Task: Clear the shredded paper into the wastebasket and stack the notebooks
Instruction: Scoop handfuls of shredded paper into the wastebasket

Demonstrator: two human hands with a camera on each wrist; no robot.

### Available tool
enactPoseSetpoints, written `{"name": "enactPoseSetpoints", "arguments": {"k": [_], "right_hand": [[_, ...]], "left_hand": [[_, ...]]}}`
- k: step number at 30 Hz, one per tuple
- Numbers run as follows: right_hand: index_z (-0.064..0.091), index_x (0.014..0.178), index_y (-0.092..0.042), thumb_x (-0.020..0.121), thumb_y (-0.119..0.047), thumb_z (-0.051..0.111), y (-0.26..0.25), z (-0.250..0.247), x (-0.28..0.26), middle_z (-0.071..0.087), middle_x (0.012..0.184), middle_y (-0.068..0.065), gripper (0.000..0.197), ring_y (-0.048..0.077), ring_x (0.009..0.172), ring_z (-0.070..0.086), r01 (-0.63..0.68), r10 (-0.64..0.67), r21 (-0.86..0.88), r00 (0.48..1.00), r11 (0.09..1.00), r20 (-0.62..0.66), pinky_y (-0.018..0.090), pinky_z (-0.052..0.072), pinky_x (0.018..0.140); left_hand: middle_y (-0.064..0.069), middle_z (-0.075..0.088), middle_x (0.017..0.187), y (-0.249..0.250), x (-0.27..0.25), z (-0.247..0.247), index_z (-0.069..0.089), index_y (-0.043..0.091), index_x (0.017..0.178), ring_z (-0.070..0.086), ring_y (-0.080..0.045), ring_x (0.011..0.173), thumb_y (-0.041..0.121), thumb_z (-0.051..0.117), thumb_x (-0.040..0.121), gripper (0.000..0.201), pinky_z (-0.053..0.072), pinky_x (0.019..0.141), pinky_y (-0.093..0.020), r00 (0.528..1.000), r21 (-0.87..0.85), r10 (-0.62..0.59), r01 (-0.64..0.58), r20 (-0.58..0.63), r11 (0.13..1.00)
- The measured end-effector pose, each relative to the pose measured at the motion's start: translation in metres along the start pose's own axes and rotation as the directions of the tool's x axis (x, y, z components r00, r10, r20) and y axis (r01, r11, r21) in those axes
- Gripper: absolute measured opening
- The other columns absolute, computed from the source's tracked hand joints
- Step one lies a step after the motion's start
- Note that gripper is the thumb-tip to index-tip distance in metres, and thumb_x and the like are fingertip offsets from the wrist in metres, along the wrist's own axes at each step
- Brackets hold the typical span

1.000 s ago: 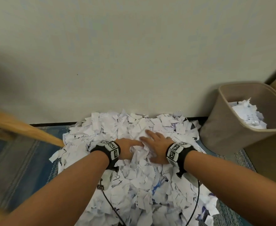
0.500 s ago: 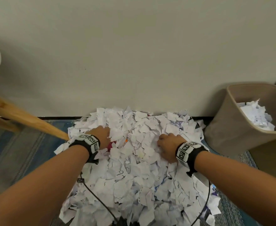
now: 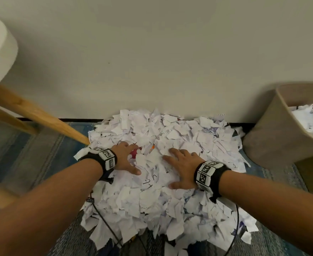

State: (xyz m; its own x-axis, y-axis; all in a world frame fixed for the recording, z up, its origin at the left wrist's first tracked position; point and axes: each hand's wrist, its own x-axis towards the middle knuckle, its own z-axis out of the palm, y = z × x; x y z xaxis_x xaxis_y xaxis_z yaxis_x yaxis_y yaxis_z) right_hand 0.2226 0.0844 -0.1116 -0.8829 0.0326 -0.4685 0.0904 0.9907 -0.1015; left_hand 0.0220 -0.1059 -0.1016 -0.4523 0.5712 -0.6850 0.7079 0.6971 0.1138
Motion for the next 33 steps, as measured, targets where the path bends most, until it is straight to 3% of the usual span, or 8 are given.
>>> {"name": "enactPoseSetpoints", "arguments": {"k": [6,10,13,17,20,26,30,33], "right_hand": [[0.01,0.15,-0.034,0.079,-0.069,0.054,-0.007,-0.002,0.0,0.005,0.159,0.007,0.091,0.037,0.138,0.028,-0.036,0.036,0.001,0.999,0.999,0.015,0.054,0.037,0.105],[0.007,0.151,-0.035,0.075,-0.073,0.056,-0.008,0.0,-0.003,0.004,0.159,0.005,0.098,0.036,0.136,0.03,-0.057,0.056,0.04,0.998,0.998,0.014,0.052,0.04,0.102],[0.002,0.149,-0.039,0.069,-0.079,0.056,-0.012,0.003,-0.003,0.002,0.159,0.005,0.104,0.037,0.134,0.032,-0.049,0.048,0.045,0.999,0.998,0.014,0.052,0.043,0.099],[0.005,0.149,-0.037,0.073,-0.071,0.06,-0.018,0.001,-0.003,0.003,0.158,0.006,0.1,0.036,0.134,0.033,-0.025,0.024,0.03,0.999,0.999,0.037,0.052,0.043,0.099],[0.011,0.15,-0.033,0.08,-0.059,0.062,-0.016,-0.009,-0.005,0.006,0.158,0.007,0.09,0.036,0.132,0.036,-0.027,0.026,0.029,0.999,0.999,0.047,0.05,0.046,0.098],[0.015,0.151,-0.027,0.083,-0.059,0.059,0.002,-0.041,-0.021,0.017,0.156,0.007,0.086,0.035,0.129,0.041,-0.062,0.062,0.003,0.997,0.998,0.044,0.049,0.046,0.098],[0.005,0.151,-0.03,0.075,-0.07,0.06,-0.012,-0.036,-0.035,0.006,0.159,0.005,0.102,0.036,0.133,0.035,-0.012,0.016,-0.076,0.998,0.997,0.053,0.052,0.043,0.1],[0.004,0.148,-0.031,0.07,-0.074,0.06,-0.034,-0.016,-0.037,0.0,0.157,0.004,0.105,0.037,0.134,0.032,0.005,-0.004,0.034,1.0,0.999,-0.013,0.056,0.04,0.101]], "left_hand": [[-0.006,0.01,0.159,0.023,-0.001,0.009,0.008,0.037,0.151,0.019,-0.033,0.144,0.082,0.066,0.055,0.121,0.022,0.116,-0.049,0.997,0.112,0.031,-0.038,0.07,0.993],[-0.006,-0.011,0.16,0.028,-0.007,0.028,-0.015,0.043,0.147,0.008,-0.042,0.144,0.084,0.07,0.043,0.14,0.022,0.112,-0.062,0.991,0.156,0.0,-0.021,0.135,0.987],[-0.008,-0.016,0.157,0.032,-0.011,0.042,-0.02,0.041,0.146,0.011,-0.047,0.141,0.075,0.079,0.042,0.147,0.028,0.107,-0.064,0.993,0.245,-0.024,-0.004,0.113,0.969],[-0.017,0.027,0.145,0.043,-0.011,0.042,0.002,0.025,0.152,0.044,-0.04,0.125,0.036,0.082,0.066,0.118,0.047,0.094,-0.047,0.996,0.27,0.023,-0.046,0.084,0.962],[-0.014,0.047,0.139,0.049,-0.01,0.027,0.031,0.015,0.147,0.051,-0.032,0.122,0.021,0.073,0.079,0.08,0.047,0.098,-0.043,0.983,0.244,0.045,-0.089,0.18,0.966],[-0.01,0.051,0.137,0.059,-0.014,-0.031,0.043,0.013,0.14,0.051,-0.027,0.122,0.021,0.07,0.083,0.064,0.044,0.097,-0.035,0.996,0.242,0.086,-0.093,0.038,0.966],[-0.011,0.059,0.125,0.058,-0.016,-0.069,0.053,0.009,0.124,0.056,-0.029,0.113,0.019,0.07,0.083,0.046,0.047,0.088,-0.036,0.99,0.248,0.081,-0.05,-0.118,0.968],[-0.012,0.053,0.133,0.054,-0.014,-0.083,0.049,0.011,0.13,0.052,-0.03,0.118,0.018,0.066,0.086,0.048,0.043,0.087,-0.032,0.97,0.164,0.071,-0.033,-0.233,0.986]]}}
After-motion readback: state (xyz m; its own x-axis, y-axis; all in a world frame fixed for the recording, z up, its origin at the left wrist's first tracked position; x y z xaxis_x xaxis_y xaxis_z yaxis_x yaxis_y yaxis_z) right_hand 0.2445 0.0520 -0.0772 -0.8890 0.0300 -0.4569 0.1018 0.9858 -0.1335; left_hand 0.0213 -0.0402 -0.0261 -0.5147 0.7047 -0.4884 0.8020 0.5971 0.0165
